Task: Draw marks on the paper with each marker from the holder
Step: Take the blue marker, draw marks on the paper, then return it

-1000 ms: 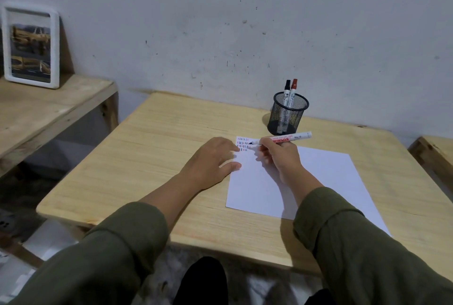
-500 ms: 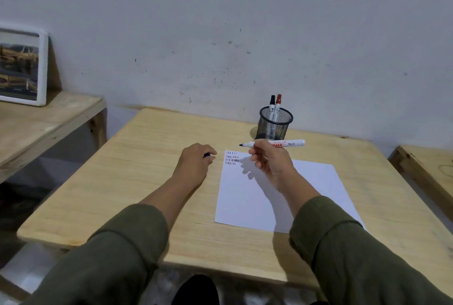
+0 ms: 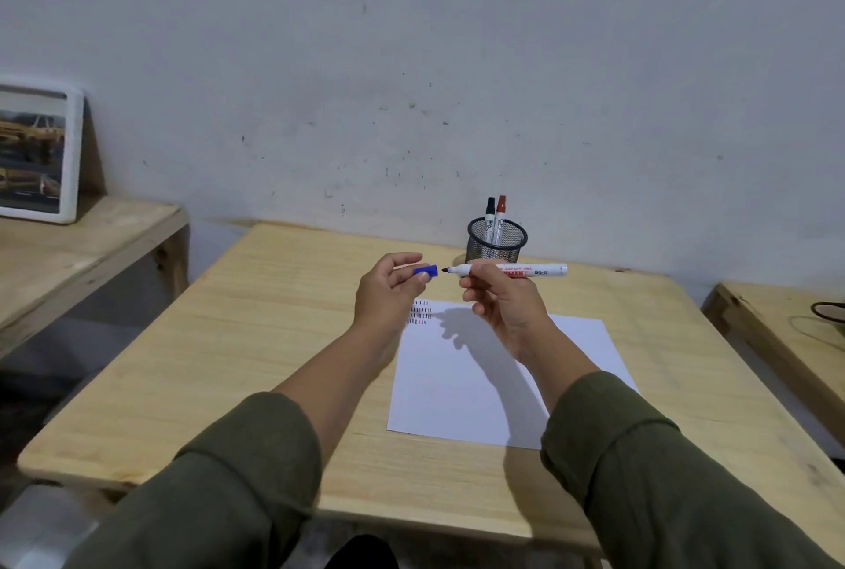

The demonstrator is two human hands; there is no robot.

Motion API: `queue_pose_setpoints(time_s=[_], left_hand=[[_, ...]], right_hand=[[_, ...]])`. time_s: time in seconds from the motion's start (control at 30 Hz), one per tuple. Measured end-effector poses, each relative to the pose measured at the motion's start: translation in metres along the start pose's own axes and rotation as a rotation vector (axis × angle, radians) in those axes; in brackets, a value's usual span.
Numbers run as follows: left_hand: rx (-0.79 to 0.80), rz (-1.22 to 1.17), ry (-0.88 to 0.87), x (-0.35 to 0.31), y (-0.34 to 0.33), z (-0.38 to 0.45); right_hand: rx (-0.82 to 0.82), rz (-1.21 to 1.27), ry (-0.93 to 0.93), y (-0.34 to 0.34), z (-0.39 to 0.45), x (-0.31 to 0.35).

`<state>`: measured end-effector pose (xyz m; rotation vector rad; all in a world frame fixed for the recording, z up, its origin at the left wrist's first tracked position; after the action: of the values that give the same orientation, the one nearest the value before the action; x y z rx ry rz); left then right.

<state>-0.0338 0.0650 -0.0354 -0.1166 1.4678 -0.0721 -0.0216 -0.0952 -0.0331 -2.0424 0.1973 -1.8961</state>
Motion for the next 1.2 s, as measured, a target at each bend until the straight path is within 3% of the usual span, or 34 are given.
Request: queue_pose_setpoints(time_s=[0.6, 0.87, 1.03, 1.2], left_hand=[[0.097, 0.148, -0.015, -0.015, -0.017, -0.001], [0.081, 0.287, -0.139, -0.035, -0.026, -0.005], [0.097, 0.276, -0.124, -0.032, -0.019, 0.001], [0.05, 0.252, -0.104, -0.044, 0.001, 0.015]], right_hand=[[0.078, -0.154, 0.008, -0.011, -0.007, 0.017], [0.044, -0.014, -0.029, -0.007, -0.008, 0.013], [0.066, -0.083, -0.022, -0.012, -0.012, 0.015], [0.03, 0.109, 0.089, 0.001, -0.016, 0.037]])
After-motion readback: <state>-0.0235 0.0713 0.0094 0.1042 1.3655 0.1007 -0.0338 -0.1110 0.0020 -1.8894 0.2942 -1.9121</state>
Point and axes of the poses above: each hand's wrist, its own z-axis towards the middle knuckle, its own y-axis out of the back of the hand, x = y × z, the point moved 8 cm from there along z, towards the middle knuckle, and after that the axes turned 8 degrees about x, right-handed, at the moved point
